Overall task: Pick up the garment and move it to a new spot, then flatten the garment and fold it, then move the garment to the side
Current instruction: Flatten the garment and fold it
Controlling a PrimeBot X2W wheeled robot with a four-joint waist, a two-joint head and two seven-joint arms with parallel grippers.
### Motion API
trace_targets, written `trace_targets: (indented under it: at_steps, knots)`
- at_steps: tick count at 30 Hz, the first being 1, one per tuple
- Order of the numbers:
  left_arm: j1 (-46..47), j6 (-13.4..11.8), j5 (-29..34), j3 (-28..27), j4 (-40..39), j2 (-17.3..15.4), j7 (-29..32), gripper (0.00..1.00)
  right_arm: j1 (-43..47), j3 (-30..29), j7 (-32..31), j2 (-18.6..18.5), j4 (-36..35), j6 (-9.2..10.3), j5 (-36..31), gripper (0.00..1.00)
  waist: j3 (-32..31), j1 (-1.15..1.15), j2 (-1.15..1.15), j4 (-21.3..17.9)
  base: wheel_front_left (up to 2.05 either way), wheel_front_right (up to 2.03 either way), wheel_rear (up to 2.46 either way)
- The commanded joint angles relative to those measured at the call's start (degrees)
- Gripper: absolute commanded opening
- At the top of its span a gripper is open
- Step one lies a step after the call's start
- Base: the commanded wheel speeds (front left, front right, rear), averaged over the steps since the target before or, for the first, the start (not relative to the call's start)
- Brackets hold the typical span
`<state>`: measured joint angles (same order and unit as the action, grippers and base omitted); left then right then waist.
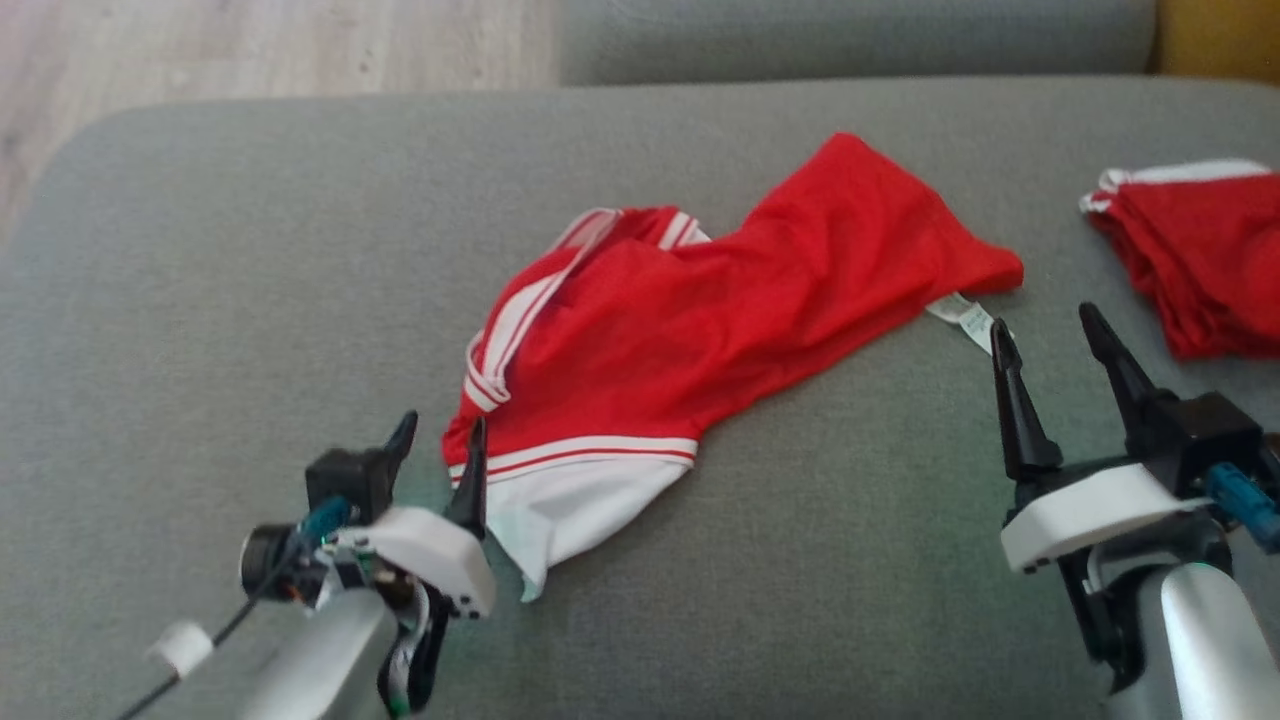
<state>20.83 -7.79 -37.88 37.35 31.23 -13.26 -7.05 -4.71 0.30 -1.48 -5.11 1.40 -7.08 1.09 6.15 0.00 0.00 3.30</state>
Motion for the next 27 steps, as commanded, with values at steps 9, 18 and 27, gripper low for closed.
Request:
trace_targets:
  at_steps: [9, 18, 27]
  knots:
    - [9.4, 2.2, 1.1, -0.7, 9.6, 1.2, 0.7, 1.00, 0.3, 3.2, -2.6, 1.1, -10.2, -0.41, 0.7, 1.00, 4.6, 0.00, 0.00, -2.9, 0.00, 0.00, 0.00]
    - [16.1, 1.7, 1.4, -2.9, 15.1, 1.5, -4.8, 0.00, 0.3, 2.6, -2.1, 1.5, -12.6, -0.41, 0.7, 1.00, 7.6, 0.00, 0.00, -4.3, 0.00, 0.00, 0.00]
    - [23.8, 0.0, 4.3, -4.9, 17.2, 0.5, -7.7, 0.00, 0.6, 2.4, -2.1, 2.0, -13.5, -0.41, 0.2, 1.00, 10.0, 0.00, 0.00, -5.4, 0.00, 0.00, 0.00]
